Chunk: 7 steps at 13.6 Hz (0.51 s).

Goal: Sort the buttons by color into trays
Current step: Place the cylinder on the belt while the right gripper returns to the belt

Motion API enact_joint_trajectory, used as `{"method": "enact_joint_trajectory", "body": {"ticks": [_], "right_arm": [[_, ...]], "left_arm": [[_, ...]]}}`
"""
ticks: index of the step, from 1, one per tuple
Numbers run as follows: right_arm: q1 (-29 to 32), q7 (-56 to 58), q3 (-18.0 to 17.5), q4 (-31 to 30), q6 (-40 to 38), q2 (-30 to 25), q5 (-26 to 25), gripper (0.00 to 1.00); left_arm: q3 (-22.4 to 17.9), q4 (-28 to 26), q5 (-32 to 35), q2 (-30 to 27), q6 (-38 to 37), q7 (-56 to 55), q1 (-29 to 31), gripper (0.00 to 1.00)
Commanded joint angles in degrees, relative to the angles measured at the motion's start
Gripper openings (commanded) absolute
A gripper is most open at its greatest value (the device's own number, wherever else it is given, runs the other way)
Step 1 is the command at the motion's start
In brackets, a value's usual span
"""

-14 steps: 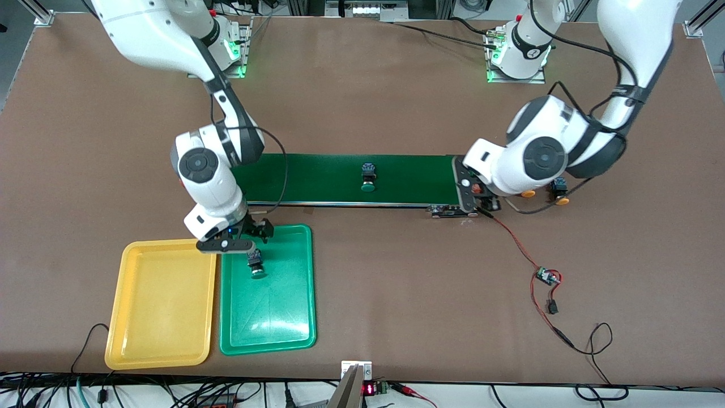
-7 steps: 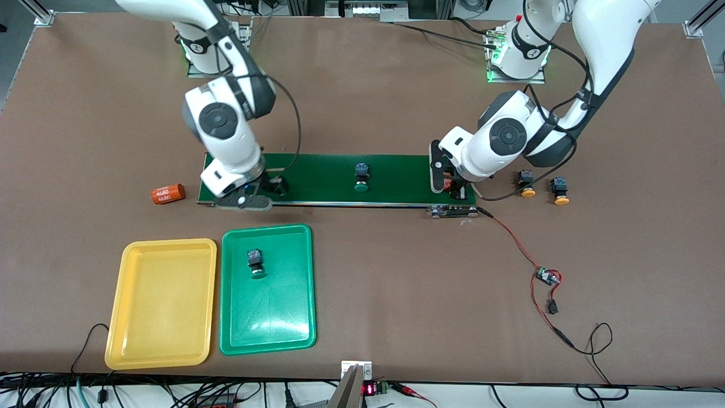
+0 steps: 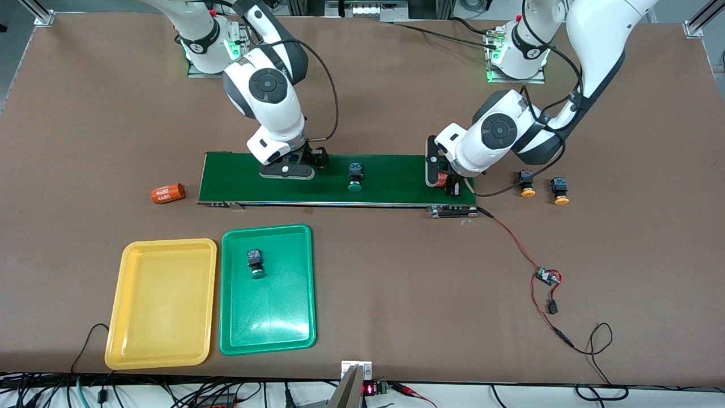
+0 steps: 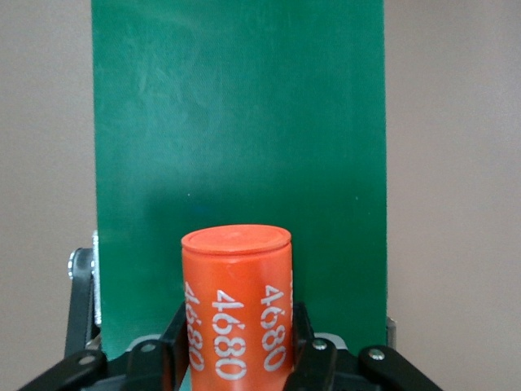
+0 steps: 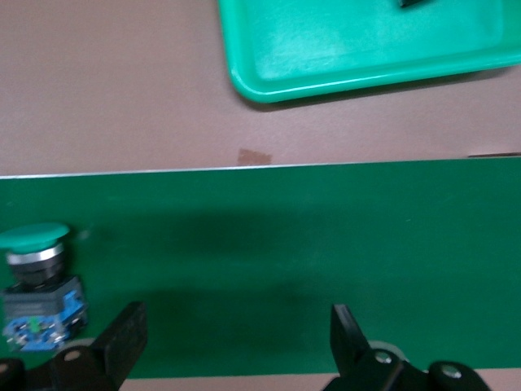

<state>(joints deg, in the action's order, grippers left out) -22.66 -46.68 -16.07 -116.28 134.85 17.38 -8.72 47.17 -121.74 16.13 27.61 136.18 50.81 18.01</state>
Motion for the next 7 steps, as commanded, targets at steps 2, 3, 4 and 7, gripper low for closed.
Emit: {"method": "enact_joint_trajectory", "body": {"ticks": [2,3,4,7], "right_arm": [[0.42,-0.43,-0.72,-0.97,0.86,0.02,0.37,1.00],[0.51,-0.34,-0.72,-0.97,0.77,0.19,0.37,1.00],[0.51,-0.42,-0.72,-0.97,0.42,0.20,0.37,1.00],[0.68,-0.60,-0.63,-0.97,0.07,0.20,0.37,1.00]], "left_arm": [[-0.06,-0.07,1.62,-0.01,0.41,0.26,0.27,1.00],[-0.06,0.01,1.71,-0.27,0.32,0.26,0.36,1.00],[0.21,0.28,1.71,-0.80,-0.03,0.17,0.71,1.00],[0.65,2.81,0.84,-4.30,-6.24,0.08,1.24,1.00]]}}
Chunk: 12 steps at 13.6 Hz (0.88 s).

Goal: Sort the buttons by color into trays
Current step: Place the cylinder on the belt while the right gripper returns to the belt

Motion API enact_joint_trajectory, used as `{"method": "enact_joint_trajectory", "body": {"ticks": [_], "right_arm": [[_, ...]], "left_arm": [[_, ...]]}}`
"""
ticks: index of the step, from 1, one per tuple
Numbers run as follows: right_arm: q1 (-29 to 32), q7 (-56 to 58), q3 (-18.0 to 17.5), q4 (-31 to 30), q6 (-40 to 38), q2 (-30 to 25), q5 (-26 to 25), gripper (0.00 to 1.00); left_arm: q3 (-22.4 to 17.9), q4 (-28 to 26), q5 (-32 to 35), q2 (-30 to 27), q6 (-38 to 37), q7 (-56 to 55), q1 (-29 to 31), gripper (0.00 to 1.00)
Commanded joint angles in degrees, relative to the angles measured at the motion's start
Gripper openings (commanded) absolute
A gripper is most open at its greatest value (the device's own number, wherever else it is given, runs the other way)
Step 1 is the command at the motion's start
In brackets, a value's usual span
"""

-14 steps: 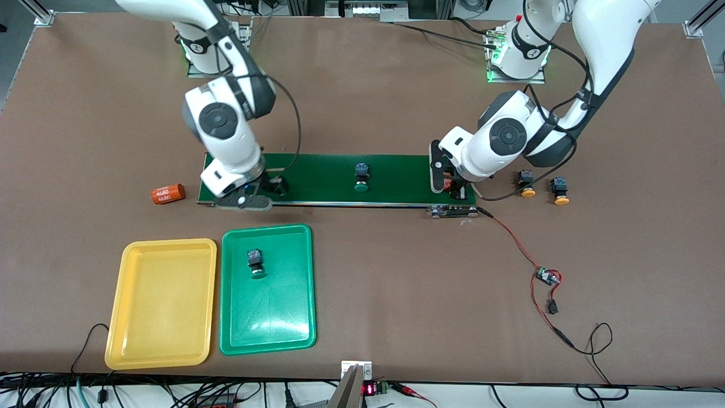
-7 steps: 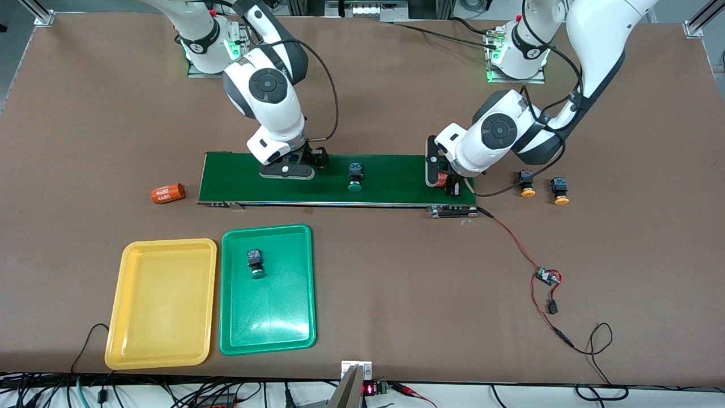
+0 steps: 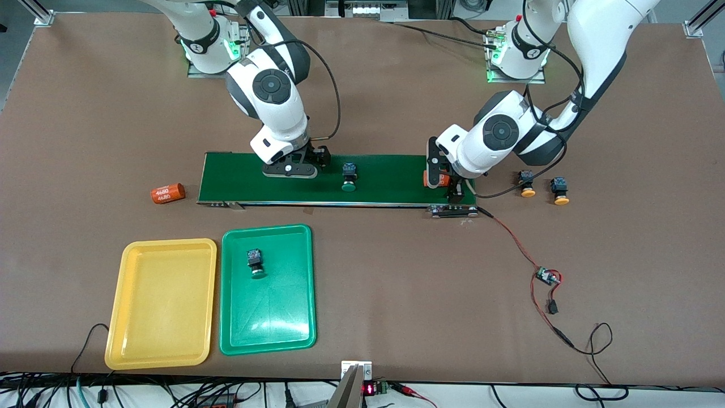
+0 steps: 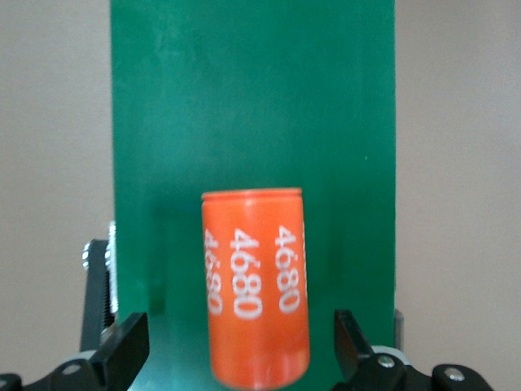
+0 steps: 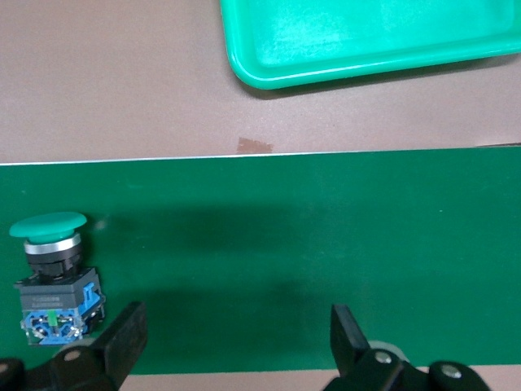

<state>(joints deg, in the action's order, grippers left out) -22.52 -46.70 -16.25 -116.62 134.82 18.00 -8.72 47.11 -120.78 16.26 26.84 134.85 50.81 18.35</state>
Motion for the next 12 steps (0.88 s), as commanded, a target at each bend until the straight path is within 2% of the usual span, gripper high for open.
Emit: {"method": "enact_joint_trajectory", "body": {"ticks": [1,4,6,8,12], "right_arm": [[0.55,-0.59,-0.45,-0.63,0.09,-0.43,0.37,1.00],[0.64,-0.33,-0.45,-0.71,-0.08,-0.43,0.37,1.00],[0.64,0.03,-0.45,-0.63,-0.08,-0.43,0.37,1.00],[0.64,0.20,-0.45,-0.71,-0.08,-0.51,0.37,1.00],[0.72,0.29,-0.45,-0.71,-0.17,-0.51,0.37,1.00]], "left_arm": [[0.71,4.48,-0.25,-4.07,-9.82,0.00,0.81,1.00],[-0.69,12.48,-5.35,-4.95,-20.65,-0.35,0.46,1.00],[-3.50,16.00,-6.93,-6.18,-25.57,-2.10,0.29,1.00],[-4.91,17.77,-8.09,-8.46,-29.01,-8.75,0.20,1.00],[-12.45,18.57,-8.17,-11.46,-30.26,-24.67,-2.52,1.00]]}}
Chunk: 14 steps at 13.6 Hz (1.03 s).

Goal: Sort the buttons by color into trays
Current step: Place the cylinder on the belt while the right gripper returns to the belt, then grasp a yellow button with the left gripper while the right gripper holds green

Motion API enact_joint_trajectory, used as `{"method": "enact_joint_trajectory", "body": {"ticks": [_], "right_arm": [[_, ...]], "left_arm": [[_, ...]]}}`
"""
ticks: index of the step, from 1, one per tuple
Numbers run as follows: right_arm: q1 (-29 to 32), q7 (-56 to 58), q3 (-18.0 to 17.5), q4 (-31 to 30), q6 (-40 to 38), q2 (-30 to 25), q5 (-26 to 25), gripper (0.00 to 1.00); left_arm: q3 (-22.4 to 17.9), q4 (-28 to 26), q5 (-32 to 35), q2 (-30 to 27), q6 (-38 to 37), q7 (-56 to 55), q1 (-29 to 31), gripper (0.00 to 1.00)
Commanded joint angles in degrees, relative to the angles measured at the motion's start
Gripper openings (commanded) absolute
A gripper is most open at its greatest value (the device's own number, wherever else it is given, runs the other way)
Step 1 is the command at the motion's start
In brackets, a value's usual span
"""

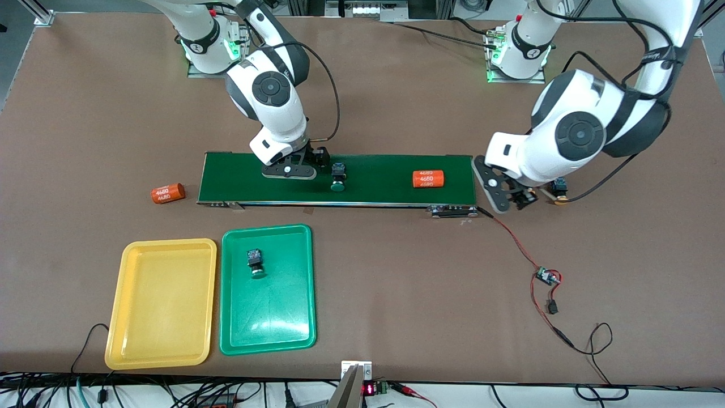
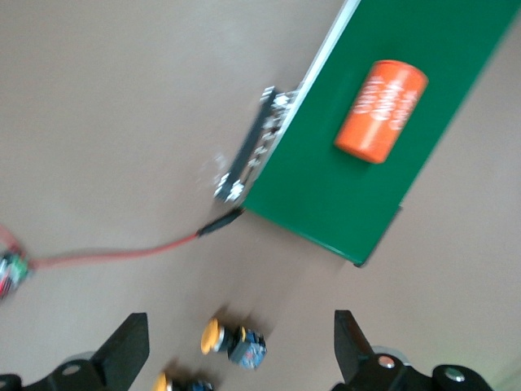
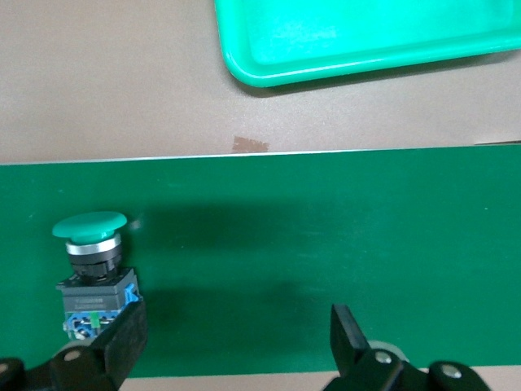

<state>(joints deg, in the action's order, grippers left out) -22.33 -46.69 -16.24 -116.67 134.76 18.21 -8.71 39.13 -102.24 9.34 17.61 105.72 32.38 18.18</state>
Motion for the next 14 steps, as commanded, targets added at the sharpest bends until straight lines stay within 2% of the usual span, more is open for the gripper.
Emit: {"method": "enact_joint_trajectory", "body": {"ticks": [1,8,11,14], "right_arm": [[0.54,0.28,-0.45,-0.75,-0.11,-0.72,0.36,1.00],[0.27,0.28,-0.45,-1.01,-1.61,-0.46,0.36,1.00],[0.19,0.20,-0.45,-1.01,-1.60,-0.37,0.36,1.00],[0.18,-0.07,-0.45,-1.01,-1.52,0.33,0.36,1.00]], "left_arm": [[-6.67,0.02,-1.26,-2.58,-1.13,-9.41,-3.41,1.00],[-21.36,0.02,-1.96,-4.51,-0.78,-29.11,-6.14,1.00],[-26.37,-0.15,-1.61,-3.47,-0.43,-31.32,-6.14,1.00],[-29.89,-1.12,-1.26,-0.22,4.13,-31.32,-6.32,1.00]]}}
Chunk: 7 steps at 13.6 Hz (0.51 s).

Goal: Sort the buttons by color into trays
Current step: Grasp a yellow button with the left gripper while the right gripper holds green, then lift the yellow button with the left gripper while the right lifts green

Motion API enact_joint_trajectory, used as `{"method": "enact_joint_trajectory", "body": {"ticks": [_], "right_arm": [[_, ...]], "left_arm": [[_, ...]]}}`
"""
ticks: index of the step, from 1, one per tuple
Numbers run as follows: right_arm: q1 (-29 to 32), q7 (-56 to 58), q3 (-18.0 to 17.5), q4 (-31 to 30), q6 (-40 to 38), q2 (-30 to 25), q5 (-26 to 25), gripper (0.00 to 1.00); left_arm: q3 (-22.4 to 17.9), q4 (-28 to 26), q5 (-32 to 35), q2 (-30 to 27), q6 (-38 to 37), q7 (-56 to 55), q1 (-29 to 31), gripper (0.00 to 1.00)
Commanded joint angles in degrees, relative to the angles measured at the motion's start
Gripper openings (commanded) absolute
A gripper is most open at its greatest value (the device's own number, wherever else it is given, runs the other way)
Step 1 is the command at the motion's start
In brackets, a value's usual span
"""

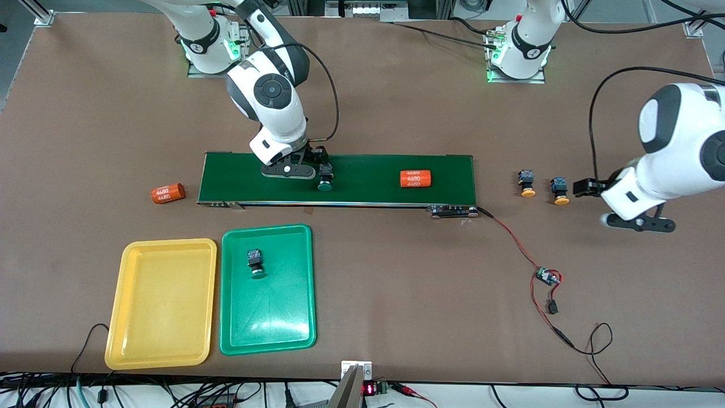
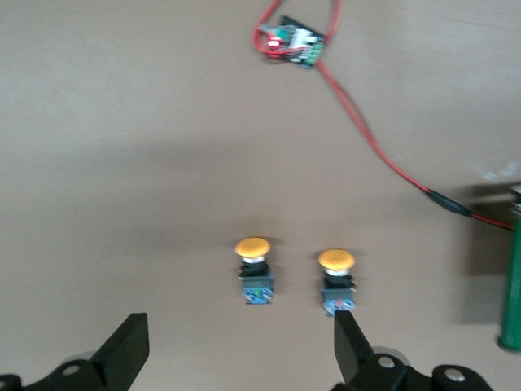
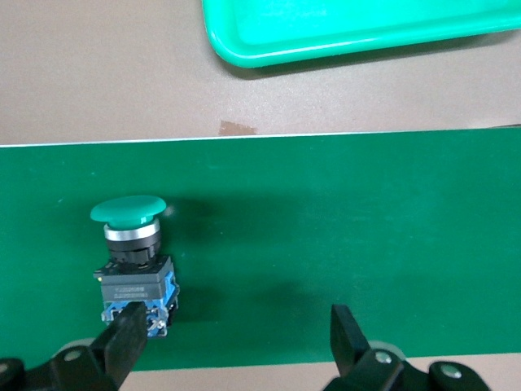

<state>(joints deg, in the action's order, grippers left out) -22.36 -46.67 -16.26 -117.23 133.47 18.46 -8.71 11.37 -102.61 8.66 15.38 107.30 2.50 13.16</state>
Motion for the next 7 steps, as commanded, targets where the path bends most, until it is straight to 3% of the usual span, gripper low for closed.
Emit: {"method": "enact_joint_trajectory", "body": {"ticks": [1,4,7], "right_arm": [[0.04,-0.17,-0.44,-0.45,-0.06,0.17,0.36,1.00],[0.04,-0.61,-0.44,-0.36,0.03,1.40,0.54,1.00],[0.04,-0.96,-0.53,-0.36,0.03,2.10,0.63,1.00]], "left_arm": [[-2.23,-1.71,-1.01,2.63,3.61,-1.97,-1.82,1.00],[-2.05,-8.72,-1.28,2.55,10.37,-10.05,-2.79,1.00],[-2.32,-11.29,-1.11,2.72,11.26,-9.01,-2.53,1.00]]}}
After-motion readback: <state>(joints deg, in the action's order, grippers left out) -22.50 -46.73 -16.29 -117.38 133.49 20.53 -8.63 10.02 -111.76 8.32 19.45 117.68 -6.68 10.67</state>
